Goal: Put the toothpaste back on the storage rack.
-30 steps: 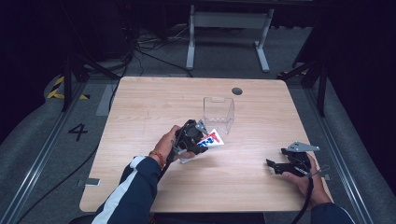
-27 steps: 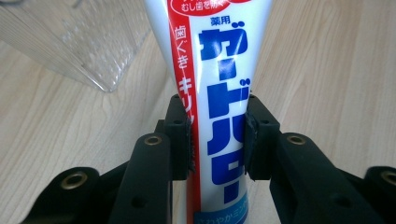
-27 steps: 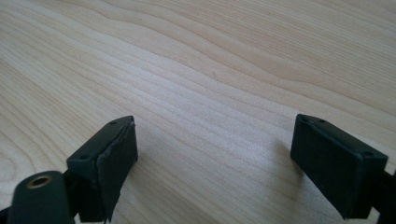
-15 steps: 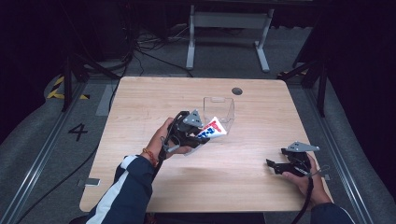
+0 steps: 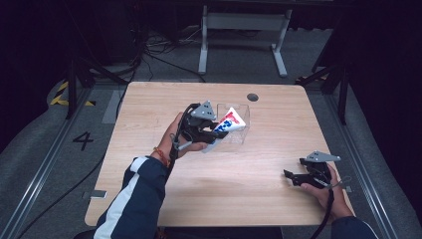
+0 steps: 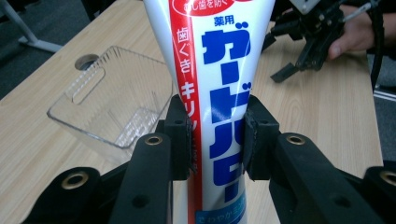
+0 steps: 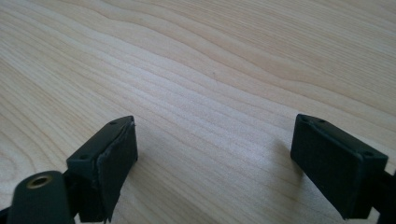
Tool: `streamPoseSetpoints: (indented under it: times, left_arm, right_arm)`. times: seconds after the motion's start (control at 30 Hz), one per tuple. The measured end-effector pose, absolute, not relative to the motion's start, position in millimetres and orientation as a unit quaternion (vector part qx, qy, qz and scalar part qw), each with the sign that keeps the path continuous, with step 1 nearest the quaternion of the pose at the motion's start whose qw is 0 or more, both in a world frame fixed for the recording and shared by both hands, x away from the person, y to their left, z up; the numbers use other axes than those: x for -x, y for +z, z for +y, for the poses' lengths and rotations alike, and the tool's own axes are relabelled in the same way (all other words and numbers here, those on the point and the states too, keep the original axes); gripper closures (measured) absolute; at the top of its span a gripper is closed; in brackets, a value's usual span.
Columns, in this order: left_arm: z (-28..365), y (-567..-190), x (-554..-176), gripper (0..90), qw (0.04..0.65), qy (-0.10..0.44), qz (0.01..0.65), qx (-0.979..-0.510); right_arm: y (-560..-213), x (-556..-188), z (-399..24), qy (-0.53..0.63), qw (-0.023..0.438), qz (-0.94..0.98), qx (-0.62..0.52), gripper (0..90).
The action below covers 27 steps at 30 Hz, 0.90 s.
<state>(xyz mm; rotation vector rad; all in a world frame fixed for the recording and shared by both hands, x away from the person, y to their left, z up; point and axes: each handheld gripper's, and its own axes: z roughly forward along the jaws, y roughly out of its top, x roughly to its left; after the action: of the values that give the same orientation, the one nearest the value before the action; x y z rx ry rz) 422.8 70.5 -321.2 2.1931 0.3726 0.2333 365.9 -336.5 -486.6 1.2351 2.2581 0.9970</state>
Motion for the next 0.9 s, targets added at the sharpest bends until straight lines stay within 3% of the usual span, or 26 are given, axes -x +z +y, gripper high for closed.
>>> streamPoseSetpoints:
  times: [0.9]
  left_arm:
    - [38, -312, -474, 68.8, 0.494, 0.122, 0.167, -0.844]
  right_arm:
    - [-487, -366, -337, 0.355, 0.189, 0.804, -0.438, 14.9]
